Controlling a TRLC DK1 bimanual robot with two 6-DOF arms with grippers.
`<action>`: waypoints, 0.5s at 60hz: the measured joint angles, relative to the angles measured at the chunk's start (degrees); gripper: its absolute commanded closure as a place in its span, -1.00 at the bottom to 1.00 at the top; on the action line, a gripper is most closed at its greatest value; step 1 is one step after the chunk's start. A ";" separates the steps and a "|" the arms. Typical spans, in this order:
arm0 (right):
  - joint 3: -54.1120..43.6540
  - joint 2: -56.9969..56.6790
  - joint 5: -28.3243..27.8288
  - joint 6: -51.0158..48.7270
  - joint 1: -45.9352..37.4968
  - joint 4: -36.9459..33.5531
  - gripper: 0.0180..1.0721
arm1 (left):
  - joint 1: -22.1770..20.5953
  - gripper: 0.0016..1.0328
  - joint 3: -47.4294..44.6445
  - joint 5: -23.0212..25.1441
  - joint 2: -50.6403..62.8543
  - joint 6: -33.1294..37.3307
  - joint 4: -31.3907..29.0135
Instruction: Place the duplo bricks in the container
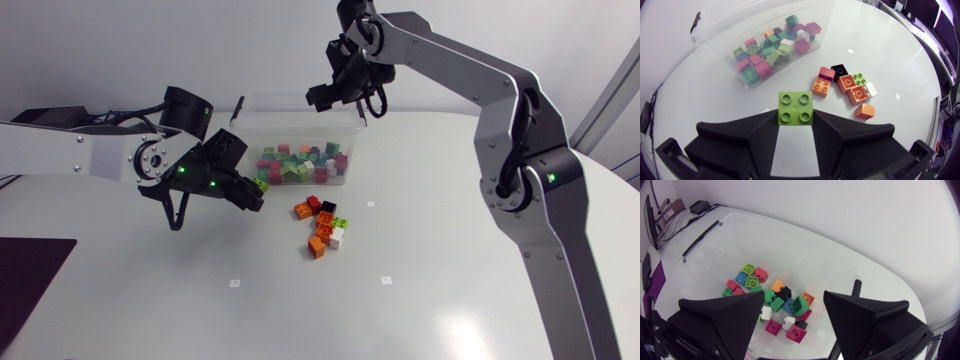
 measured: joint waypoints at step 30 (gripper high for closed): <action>-11.15 -12.72 0.15 2.12 0.76 0.61 -0.93 | 0.00 0.40 8.90 0.17 -0.52 -1.05 -1.75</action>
